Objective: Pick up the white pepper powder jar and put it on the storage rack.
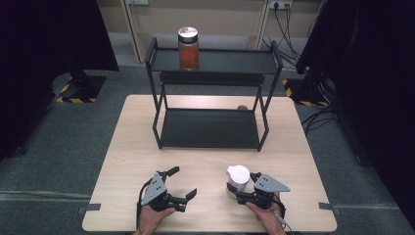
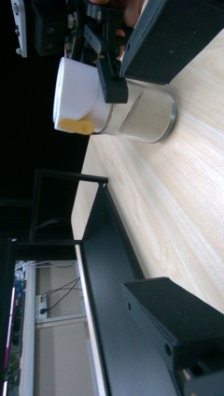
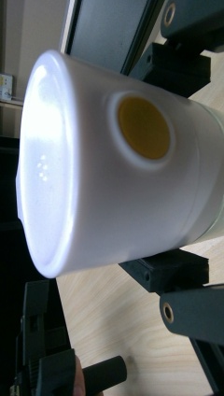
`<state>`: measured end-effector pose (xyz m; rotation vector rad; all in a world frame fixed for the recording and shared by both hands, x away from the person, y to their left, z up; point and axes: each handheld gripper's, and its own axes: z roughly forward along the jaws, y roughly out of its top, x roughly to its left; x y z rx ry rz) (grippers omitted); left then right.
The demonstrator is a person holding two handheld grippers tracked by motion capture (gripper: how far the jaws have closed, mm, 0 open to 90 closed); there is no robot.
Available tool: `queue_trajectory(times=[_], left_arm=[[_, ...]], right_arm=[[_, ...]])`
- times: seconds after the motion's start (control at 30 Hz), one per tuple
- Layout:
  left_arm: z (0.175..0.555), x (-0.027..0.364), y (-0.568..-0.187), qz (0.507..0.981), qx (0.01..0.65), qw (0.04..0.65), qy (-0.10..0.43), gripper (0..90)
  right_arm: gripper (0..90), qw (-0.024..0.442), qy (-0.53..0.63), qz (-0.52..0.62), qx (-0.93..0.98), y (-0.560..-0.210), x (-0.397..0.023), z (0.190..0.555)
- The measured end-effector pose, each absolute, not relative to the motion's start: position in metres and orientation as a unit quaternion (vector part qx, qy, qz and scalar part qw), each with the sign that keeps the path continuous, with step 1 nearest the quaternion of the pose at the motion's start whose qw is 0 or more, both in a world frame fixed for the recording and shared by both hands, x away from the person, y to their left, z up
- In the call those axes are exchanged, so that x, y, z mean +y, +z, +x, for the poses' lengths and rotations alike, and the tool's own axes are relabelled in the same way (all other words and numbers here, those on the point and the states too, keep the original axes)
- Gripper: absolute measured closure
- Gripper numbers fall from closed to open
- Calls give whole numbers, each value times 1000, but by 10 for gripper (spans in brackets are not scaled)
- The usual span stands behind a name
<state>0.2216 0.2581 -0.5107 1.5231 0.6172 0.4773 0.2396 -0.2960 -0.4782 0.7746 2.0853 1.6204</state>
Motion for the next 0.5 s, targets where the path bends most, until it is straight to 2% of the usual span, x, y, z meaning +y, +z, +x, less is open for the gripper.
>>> queue_trajectory(times=[0.5], left_arm=[[223, 258, -511, 672, 278, 655, 206, 0]], right_arm=[[304, 187, 591, 274, 735, -464, -299, 243]])
